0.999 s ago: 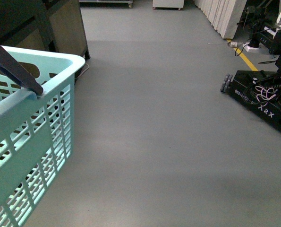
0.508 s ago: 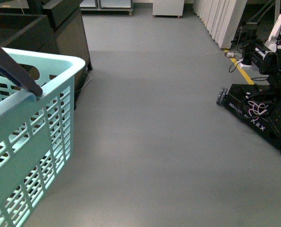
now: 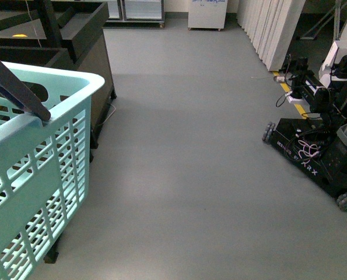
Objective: Pick mango and avocado into basket
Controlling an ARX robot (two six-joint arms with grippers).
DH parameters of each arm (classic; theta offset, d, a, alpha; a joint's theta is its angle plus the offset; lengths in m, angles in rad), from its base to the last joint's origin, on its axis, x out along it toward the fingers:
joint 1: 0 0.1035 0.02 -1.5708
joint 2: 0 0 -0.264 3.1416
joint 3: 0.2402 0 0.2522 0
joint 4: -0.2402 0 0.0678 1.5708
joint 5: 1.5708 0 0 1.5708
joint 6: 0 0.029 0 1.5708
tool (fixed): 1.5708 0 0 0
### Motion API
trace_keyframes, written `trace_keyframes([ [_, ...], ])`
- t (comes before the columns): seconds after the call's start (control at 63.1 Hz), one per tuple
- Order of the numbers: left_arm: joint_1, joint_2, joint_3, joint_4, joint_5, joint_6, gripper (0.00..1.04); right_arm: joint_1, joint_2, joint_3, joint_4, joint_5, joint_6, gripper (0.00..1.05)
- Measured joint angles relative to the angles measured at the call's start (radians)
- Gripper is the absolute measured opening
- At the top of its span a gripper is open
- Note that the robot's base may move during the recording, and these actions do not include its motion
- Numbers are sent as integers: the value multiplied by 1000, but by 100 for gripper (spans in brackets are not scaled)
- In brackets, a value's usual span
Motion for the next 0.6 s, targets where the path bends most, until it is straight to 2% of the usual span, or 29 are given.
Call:
trace_keyframes([
  [0.603,-2,-2,0,0,0,-7,7,0,0,0,0,3,0,96],
])
